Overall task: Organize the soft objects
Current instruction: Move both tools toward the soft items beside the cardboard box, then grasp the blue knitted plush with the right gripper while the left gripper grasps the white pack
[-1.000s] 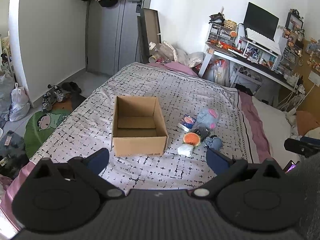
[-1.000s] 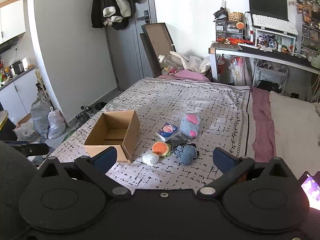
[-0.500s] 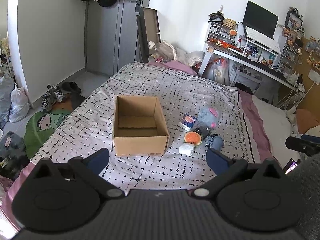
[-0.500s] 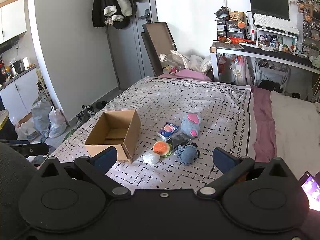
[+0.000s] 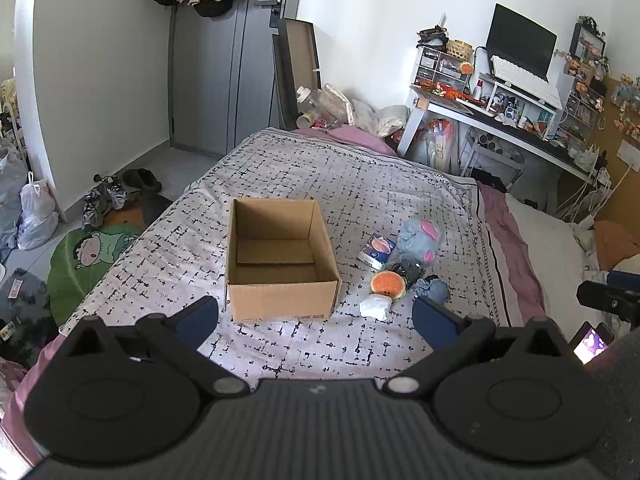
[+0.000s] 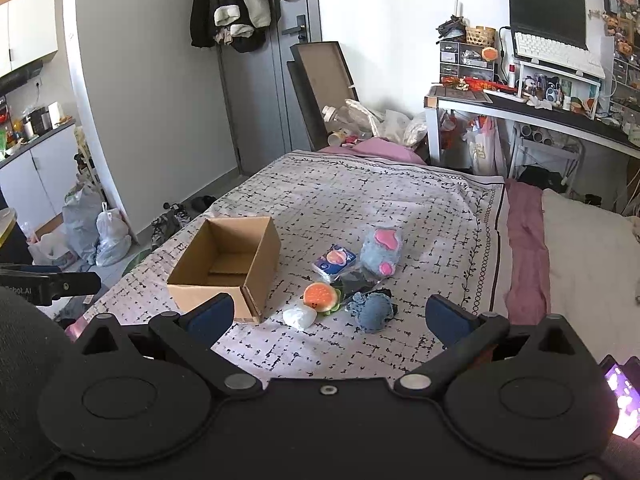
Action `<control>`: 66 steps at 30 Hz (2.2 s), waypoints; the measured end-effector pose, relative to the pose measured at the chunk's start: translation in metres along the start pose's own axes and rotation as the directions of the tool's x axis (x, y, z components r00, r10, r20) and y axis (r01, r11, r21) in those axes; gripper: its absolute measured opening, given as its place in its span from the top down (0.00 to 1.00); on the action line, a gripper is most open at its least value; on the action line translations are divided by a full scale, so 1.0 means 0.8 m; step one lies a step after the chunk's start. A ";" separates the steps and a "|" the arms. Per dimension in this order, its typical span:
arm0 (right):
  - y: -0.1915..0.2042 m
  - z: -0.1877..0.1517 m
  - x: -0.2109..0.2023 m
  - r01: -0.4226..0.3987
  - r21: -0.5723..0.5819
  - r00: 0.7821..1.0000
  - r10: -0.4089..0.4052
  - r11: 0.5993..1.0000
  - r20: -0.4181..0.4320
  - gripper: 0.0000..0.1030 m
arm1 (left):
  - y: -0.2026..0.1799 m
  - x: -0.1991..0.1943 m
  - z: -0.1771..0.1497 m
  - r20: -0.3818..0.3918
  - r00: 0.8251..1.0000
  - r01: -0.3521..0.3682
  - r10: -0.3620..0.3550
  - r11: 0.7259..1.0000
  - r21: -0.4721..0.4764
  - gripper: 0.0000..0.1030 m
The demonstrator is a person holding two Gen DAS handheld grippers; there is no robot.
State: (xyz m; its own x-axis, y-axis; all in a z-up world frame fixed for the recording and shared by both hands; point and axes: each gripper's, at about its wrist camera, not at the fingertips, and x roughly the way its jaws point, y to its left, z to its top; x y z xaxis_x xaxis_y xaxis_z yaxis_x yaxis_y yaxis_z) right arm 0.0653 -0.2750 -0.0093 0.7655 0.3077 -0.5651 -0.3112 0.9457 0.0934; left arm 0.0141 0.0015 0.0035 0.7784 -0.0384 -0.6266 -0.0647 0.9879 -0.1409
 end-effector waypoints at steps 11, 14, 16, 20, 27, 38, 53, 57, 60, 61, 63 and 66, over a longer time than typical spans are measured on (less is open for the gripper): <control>-0.006 -0.003 0.015 -0.002 0.015 1.000 0.002 1.000 -0.022 0.00 | 0.004 0.012 0.002 -0.016 1.000 -0.003 0.003 1.000 0.009 0.01; -0.005 -0.002 0.017 -0.006 0.018 1.000 0.007 1.000 -0.022 0.00 | 0.005 0.013 0.003 -0.016 1.000 -0.004 0.004 1.000 0.013 0.01; -0.003 -0.001 0.018 -0.010 0.016 1.000 0.011 1.000 -0.020 0.00 | 0.006 0.014 0.004 -0.016 1.000 -0.001 0.001 1.000 0.017 0.01; -0.005 0.003 0.022 -0.040 0.029 0.999 0.040 0.999 -0.023 0.00 | 0.012 0.015 0.009 -0.009 1.000 0.021 -0.021 1.000 0.000 0.01; -0.004 0.009 0.037 -0.045 0.033 0.998 0.046 0.998 -0.036 0.00 | 0.013 0.026 0.015 -0.010 0.999 0.040 -0.040 0.999 0.027 0.01; -0.008 0.011 0.084 -0.023 0.078 0.997 0.028 0.997 -0.067 0.00 | 0.027 0.066 0.034 -0.023 0.997 0.079 -0.078 0.993 0.086 0.01; -0.032 0.008 0.147 0.054 0.159 0.991 -0.034 0.986 -0.130 0.01 | 0.022 0.157 0.049 -0.093 0.986 0.151 -0.138 0.976 0.158 0.01; -0.039 0.007 0.162 0.080 0.167 0.989 -0.057 0.983 -0.138 0.02 | 0.018 0.185 0.046 -0.116 0.981 0.176 -0.159 0.971 0.159 0.01; -0.047 0.003 0.175 0.092 0.182 0.986 -0.064 0.979 -0.153 0.05 | 0.012 0.205 0.041 -0.134 0.977 0.190 -0.168 0.966 0.177 0.02; -0.049 0.002 0.179 0.098 0.186 0.985 -0.069 0.978 -0.160 0.06 | 0.012 0.210 0.040 -0.139 0.975 0.197 -0.173 0.964 0.180 0.03; -0.055 -0.002 0.188 0.110 0.199 0.983 -0.077 0.974 -0.169 0.07 | 0.010 0.222 0.038 -0.153 0.971 0.213 -0.185 0.959 0.186 0.03; -0.063 -0.007 0.203 0.120 0.220 0.978 -0.077 0.968 -0.192 0.16 | 0.002 0.237 0.036 -0.163 0.967 0.226 -0.194 0.952 0.206 0.03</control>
State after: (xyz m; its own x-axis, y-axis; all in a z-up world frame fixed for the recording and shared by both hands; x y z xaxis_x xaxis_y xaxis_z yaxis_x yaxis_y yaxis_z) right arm 0.2017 -0.2731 -0.1103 0.6651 0.2078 -0.7173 -0.0854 0.9754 0.2034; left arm 0.1799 0.0005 -0.0934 0.6636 -0.2534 -0.7038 0.2429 0.9629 -0.1177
